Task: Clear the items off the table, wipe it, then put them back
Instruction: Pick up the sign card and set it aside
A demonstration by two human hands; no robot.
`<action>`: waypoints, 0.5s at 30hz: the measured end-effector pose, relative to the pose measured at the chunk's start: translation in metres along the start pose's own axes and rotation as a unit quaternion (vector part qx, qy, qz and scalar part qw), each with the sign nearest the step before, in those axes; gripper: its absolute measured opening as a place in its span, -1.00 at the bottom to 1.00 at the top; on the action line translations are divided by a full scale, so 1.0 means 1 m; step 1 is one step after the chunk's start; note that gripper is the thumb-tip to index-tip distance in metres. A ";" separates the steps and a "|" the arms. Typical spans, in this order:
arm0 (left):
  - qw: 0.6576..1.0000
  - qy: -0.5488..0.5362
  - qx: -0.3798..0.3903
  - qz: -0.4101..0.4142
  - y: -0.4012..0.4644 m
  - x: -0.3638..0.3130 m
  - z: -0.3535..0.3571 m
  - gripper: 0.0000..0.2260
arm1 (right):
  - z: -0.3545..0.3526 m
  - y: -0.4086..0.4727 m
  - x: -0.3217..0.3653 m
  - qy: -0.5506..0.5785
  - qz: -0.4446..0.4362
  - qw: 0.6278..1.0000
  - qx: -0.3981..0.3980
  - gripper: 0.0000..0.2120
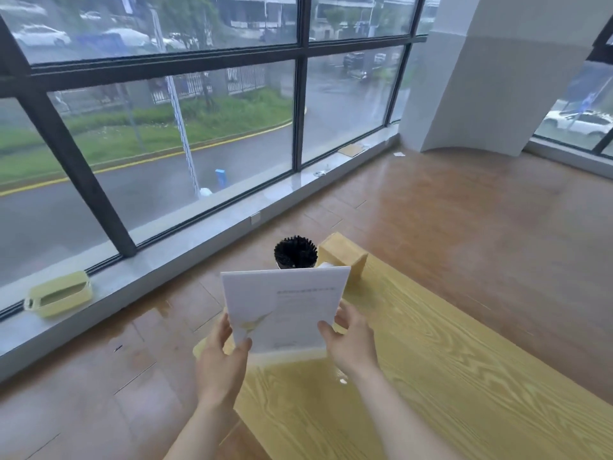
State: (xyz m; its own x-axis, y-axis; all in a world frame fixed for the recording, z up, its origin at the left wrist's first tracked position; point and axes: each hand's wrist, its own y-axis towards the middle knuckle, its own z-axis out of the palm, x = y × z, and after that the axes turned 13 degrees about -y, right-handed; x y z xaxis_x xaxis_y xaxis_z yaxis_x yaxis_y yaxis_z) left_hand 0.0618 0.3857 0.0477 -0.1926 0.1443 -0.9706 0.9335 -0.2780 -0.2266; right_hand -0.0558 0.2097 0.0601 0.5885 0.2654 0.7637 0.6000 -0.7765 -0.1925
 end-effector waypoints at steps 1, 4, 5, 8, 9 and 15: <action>1.000 0.001 -0.003 -0.001 0.009 0.002 -0.007 -0.40 | 0.010 0.005 0.005 -0.002 -0.001 1.000 0.006 -0.58; 1.000 0.009 -0.007 0.002 0.031 0.005 -0.024 -0.42 | 0.034 0.020 0.016 -0.003 -0.001 1.000 0.021 -0.55; 1.000 0.008 -0.009 0.004 0.039 0.006 -0.029 -0.42 | 0.041 0.026 0.019 -0.006 -0.002 1.000 0.027 -0.56; 1.000 0.000 -0.015 -0.007 0.058 0.010 -0.038 -0.41 | 0.060 0.040 0.027 -0.019 -0.002 0.999 0.040 -0.58; 1.000 -0.001 -0.017 -0.010 0.061 0.010 -0.038 -0.41 | 0.063 0.042 0.029 -0.020 -0.002 0.999 0.041 -0.58; 1.000 0.007 -0.019 -0.009 0.072 0.016 -0.040 -0.41 | 0.079 0.053 0.033 -0.030 0.016 0.999 0.024 -0.48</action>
State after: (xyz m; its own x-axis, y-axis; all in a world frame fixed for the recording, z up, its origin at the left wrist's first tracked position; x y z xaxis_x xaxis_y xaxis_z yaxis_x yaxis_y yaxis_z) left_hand 0.1383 0.4055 0.0192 -0.2054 0.1616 -0.9652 0.9409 -0.2389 -0.2402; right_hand 0.0383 0.2224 0.0261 0.6381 0.2762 0.7186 0.6046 -0.7577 -0.2457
